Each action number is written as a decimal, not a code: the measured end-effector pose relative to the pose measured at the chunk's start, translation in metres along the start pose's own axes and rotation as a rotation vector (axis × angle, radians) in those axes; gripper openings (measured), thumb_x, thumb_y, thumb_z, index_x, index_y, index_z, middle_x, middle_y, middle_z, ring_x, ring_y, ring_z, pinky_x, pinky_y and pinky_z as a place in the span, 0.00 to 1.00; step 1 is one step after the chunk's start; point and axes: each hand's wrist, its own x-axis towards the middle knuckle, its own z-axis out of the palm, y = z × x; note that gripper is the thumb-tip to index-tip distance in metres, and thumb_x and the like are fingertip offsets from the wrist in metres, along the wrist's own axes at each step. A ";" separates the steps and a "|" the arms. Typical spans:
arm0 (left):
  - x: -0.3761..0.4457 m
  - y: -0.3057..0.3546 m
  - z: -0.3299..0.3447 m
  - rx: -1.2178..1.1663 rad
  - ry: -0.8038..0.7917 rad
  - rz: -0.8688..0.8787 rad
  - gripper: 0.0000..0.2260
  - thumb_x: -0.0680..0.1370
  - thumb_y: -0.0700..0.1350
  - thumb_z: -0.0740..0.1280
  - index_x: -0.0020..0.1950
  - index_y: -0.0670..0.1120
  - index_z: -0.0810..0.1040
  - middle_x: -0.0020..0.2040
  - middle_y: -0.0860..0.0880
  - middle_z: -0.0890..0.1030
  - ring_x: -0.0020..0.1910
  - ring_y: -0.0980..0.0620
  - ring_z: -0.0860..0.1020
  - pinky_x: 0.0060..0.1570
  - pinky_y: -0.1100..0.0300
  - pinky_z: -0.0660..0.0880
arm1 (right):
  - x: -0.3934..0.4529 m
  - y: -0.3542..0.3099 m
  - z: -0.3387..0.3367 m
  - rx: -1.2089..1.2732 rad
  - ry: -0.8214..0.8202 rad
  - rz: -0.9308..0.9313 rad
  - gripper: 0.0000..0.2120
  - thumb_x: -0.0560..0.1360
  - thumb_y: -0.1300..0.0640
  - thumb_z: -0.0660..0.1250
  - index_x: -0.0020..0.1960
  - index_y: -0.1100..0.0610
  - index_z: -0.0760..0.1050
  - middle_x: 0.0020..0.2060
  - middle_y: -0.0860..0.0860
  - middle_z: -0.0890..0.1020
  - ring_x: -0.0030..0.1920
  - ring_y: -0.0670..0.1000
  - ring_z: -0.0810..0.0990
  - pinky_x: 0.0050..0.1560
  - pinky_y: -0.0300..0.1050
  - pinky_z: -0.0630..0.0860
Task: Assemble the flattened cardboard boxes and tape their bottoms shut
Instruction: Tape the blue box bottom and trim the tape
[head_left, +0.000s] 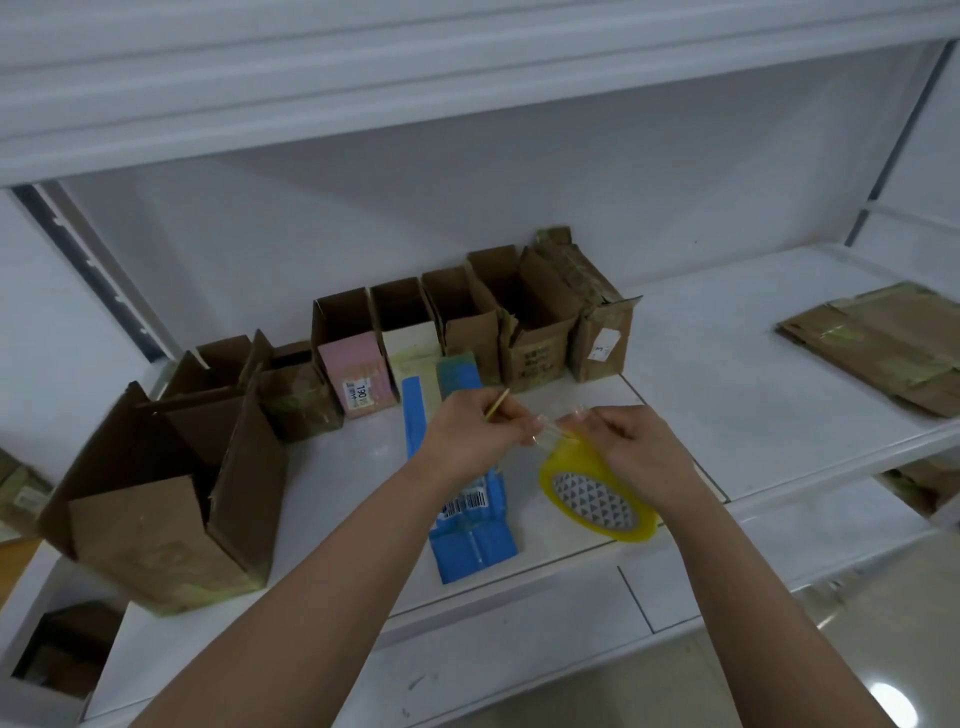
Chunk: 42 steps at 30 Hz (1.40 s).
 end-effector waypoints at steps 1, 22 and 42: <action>-0.002 0.003 0.001 -0.054 0.003 -0.013 0.08 0.73 0.47 0.75 0.37 0.48 0.79 0.34 0.53 0.84 0.37 0.59 0.81 0.43 0.60 0.75 | -0.001 0.000 0.000 -0.001 0.018 -0.005 0.15 0.78 0.38 0.58 0.44 0.39 0.82 0.36 0.42 0.82 0.40 0.43 0.79 0.45 0.44 0.73; -0.030 0.005 -0.007 -0.284 0.007 -0.053 0.05 0.75 0.45 0.72 0.43 0.44 0.81 0.38 0.51 0.84 0.36 0.64 0.80 0.39 0.72 0.72 | 0.000 -0.019 0.022 -0.101 0.309 -0.111 0.10 0.77 0.41 0.65 0.52 0.40 0.83 0.42 0.47 0.86 0.44 0.50 0.82 0.46 0.47 0.78; -0.041 -0.023 -0.023 -0.167 0.047 -0.058 0.08 0.76 0.46 0.72 0.54 0.46 0.84 0.48 0.50 0.85 0.49 0.57 0.82 0.43 0.73 0.76 | 0.003 -0.019 0.036 -0.322 0.265 -0.145 0.18 0.78 0.45 0.63 0.68 0.37 0.72 0.42 0.51 0.82 0.47 0.55 0.80 0.43 0.47 0.76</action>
